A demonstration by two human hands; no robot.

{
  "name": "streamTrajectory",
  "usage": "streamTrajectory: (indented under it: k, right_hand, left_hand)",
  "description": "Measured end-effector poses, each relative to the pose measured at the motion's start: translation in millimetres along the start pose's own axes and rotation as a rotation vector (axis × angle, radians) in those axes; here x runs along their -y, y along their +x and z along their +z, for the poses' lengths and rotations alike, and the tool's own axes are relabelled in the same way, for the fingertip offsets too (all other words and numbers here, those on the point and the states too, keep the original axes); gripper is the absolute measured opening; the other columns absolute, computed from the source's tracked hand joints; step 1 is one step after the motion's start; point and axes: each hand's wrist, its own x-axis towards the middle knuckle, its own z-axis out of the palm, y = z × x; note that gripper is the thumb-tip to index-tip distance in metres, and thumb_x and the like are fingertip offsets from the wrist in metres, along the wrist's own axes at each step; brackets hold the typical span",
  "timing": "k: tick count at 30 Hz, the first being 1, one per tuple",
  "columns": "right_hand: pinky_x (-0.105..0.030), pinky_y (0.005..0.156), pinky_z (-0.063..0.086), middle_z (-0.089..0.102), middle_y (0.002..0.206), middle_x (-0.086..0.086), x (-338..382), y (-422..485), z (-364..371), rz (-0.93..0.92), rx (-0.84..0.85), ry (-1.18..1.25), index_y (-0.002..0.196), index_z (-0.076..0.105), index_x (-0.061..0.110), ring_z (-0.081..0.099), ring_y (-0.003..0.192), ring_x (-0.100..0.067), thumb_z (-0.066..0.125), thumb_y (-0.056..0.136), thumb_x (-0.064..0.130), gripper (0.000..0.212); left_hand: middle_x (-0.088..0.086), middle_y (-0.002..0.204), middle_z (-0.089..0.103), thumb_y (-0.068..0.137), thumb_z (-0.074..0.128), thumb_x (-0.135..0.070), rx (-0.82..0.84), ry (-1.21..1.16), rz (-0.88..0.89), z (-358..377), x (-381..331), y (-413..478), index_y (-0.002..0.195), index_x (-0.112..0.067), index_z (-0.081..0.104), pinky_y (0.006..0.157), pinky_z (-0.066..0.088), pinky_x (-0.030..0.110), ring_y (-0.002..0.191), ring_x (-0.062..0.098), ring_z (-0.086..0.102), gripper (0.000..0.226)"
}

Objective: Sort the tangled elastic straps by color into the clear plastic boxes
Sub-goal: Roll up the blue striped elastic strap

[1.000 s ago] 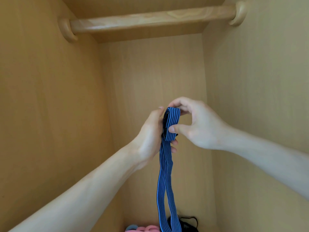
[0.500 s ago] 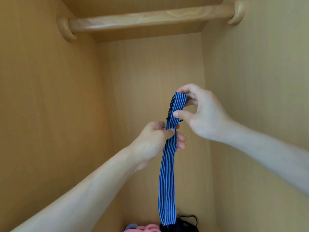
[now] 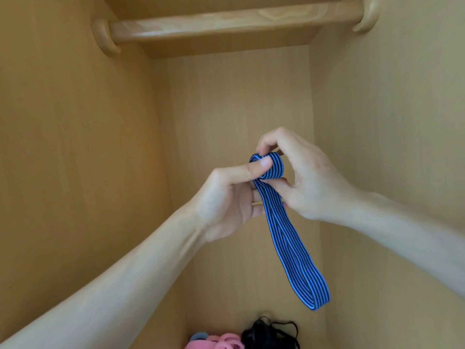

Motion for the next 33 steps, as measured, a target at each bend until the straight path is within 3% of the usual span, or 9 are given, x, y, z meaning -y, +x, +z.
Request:
streamTrajectory:
  k: [5,9,13,16,18,21,25,29,33]
  right_hand:
    - [-0.043,0.083,0.047,0.058,0.101,0.002,2.2,0.6,0.2,0.031,0.024,0.040,0.104,0.054,0.010,0.056,0.096,-0.022,0.064,0.079,-0.007,0.032]
    - [-0.041,0.088,0.046,0.058,0.108,-0.001,3.1,0.3,-1.2,0.042,0.076,0.075,0.107,0.055,0.009,0.056,0.103,-0.022,0.058,0.074,-0.010,0.039]
    - [-0.041,0.095,0.047,0.057,0.114,-0.003,4.9,-0.5,-1.9,0.085,0.142,0.123,0.107,0.056,0.008,0.055,0.113,-0.022,0.053,0.072,-0.013,0.041]
    - [-0.021,0.100,0.041,0.055,0.120,0.000,5.7,-0.3,-2.6,0.164,0.087,0.158,0.106,0.059,0.011,0.052,0.117,-0.012,0.053,0.073,-0.008,0.038]
    - [-0.012,0.097,0.041,0.049,0.132,0.004,4.8,2.0,-3.8,0.277,0.026,0.166,0.120,0.056,0.016,0.047,0.124,-0.004,0.058,0.083,-0.003,0.042]
    - [-0.027,0.105,0.043,0.042,0.148,0.008,1.0,7.8,-6.7,0.516,0.076,0.257,0.145,0.041,0.023,0.045,0.132,-0.005,0.065,0.094,0.013,0.057]
    - [-0.035,0.110,0.043,0.067,0.122,-0.001,-0.3,12.7,-11.5,0.651,0.237,0.444,0.129,0.055,0.019,0.062,0.115,-0.012,0.063,0.096,0.007,0.036]
    - [-0.031,0.106,0.048,0.070,0.116,0.002,1.6,12.6,-10.9,0.642,0.246,0.441,0.117,0.057,0.024,0.066,0.109,-0.012,0.068,0.093,0.005,0.033]
    - [-0.033,0.099,0.053,0.070,0.110,0.003,2.4,10.2,-8.7,0.608,0.210,0.402,0.115,0.062,0.022,0.070,0.098,-0.015,0.073,0.090,0.008,0.031]
  left_hand:
    - [0.022,0.114,0.055,0.090,0.066,-0.020,-0.063,0.093,0.008,2.0,4.1,3.7,0.134,0.004,0.049,0.108,0.046,0.048,0.107,0.035,0.057,0.053]
    - [0.024,0.121,0.066,0.089,0.068,0.001,-0.167,-0.017,0.043,-1.6,5.4,4.8,0.145,0.006,0.031,0.097,0.056,0.042,0.106,0.033,0.068,0.067]
    - [0.026,0.118,0.070,0.090,0.064,0.009,-0.242,0.012,0.043,-3.3,6.7,4.6,0.143,-0.005,0.032,0.085,0.059,0.037,0.102,0.031,0.071,0.063]
    - [0.018,0.106,0.075,0.090,0.064,0.010,-0.239,0.130,0.060,-3.4,10.8,4.2,0.144,-0.015,0.029,0.090,0.059,0.046,0.096,0.030,0.073,0.069]
    - [0.013,0.102,0.076,0.090,0.065,0.010,-0.225,0.212,0.081,-4.4,13.5,4.7,0.150,-0.026,0.025,0.096,0.056,0.051,0.097,0.030,0.074,0.081]
    - [0.016,0.101,0.074,0.089,0.064,0.013,-0.184,0.295,0.101,-4.2,17.0,6.0,0.152,-0.039,0.027,0.097,0.055,0.050,0.101,0.033,0.073,0.090]
    - [0.004,0.084,0.066,0.083,0.061,0.015,-0.163,0.316,0.111,-7.1,20.9,7.1,0.145,-0.049,0.038,0.090,0.059,0.047,0.083,0.025,0.069,0.092]
    - [0.005,0.078,0.054,0.072,0.055,0.013,-0.201,0.345,0.061,-6.0,23.1,13.0,0.135,-0.055,0.039,0.066,0.052,0.037,0.066,0.017,0.054,0.095]
    - [0.007,0.074,0.059,0.060,0.055,0.008,-0.241,0.292,-0.004,-5.4,25.7,13.5,0.141,-0.027,0.035,0.063,0.047,0.033,0.060,0.019,0.053,0.091]
